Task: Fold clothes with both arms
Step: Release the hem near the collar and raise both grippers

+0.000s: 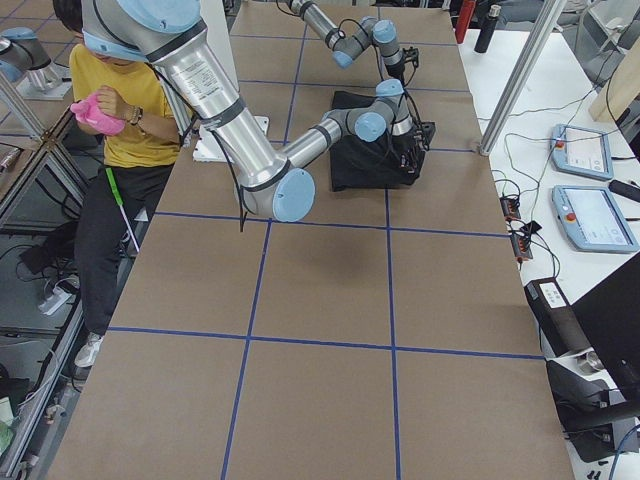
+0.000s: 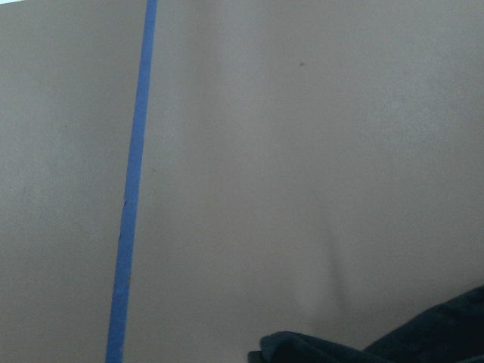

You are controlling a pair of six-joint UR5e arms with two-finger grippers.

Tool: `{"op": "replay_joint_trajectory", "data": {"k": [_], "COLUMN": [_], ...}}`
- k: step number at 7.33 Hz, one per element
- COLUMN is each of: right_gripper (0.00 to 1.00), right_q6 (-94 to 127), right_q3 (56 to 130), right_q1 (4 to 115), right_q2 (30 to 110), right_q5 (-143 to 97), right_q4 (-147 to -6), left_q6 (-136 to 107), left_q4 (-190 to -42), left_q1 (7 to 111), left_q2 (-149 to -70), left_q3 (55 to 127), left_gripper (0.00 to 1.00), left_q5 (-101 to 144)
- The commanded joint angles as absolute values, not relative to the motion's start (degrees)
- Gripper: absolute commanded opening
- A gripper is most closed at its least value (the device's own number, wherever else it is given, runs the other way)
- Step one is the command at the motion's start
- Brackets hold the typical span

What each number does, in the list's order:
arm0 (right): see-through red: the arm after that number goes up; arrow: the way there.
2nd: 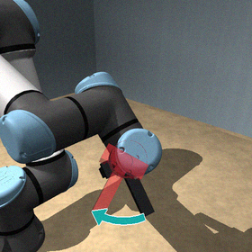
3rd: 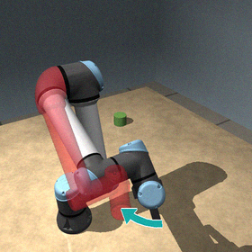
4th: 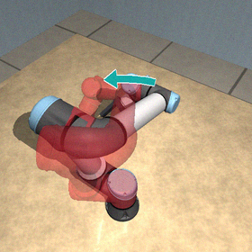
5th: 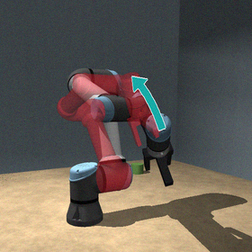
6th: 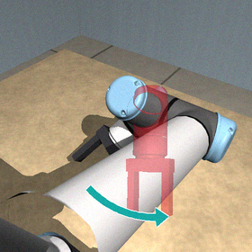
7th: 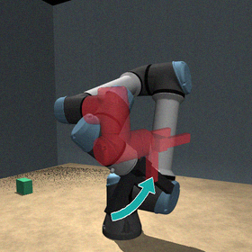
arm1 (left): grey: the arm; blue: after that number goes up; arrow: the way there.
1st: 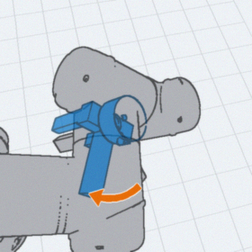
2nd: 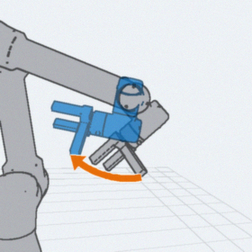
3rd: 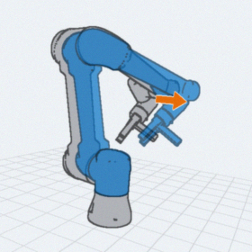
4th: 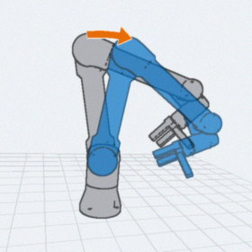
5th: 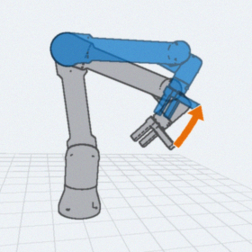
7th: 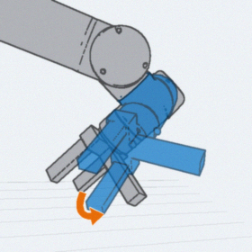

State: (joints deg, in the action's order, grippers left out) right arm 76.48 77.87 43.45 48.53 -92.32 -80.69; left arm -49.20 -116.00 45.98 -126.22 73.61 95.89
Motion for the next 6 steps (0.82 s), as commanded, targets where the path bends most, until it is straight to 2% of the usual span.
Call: {"op": "replay_joint_trajectory", "data": {"k": [1,4,6], "right_gripper": [1.00,1.00,1.00], "right_q6": [70.8,67.2,66.7], "right_q3": [78.0,80.7,84.8], "right_q1": [45.2,45.8,45.4], "right_q2": [48.2,48.9,50.4], "right_q5": [-97.6,-101.4,-101.7], "right_q4": [-80.4,-80.3,-80.3], "left_q6": [-43.4,-41.1,-48.5], "left_q4": [-116.6,-116.6,-118.6], "left_q1": [47.3,47.0,46.4], "left_q2": [-125.2,-111.7,-106.8], "left_q3": [77.8,96.5,102.9], "left_gripper": [1.00,1.00,1.00], "left_q5": [96.3,103.3,108.6]}}
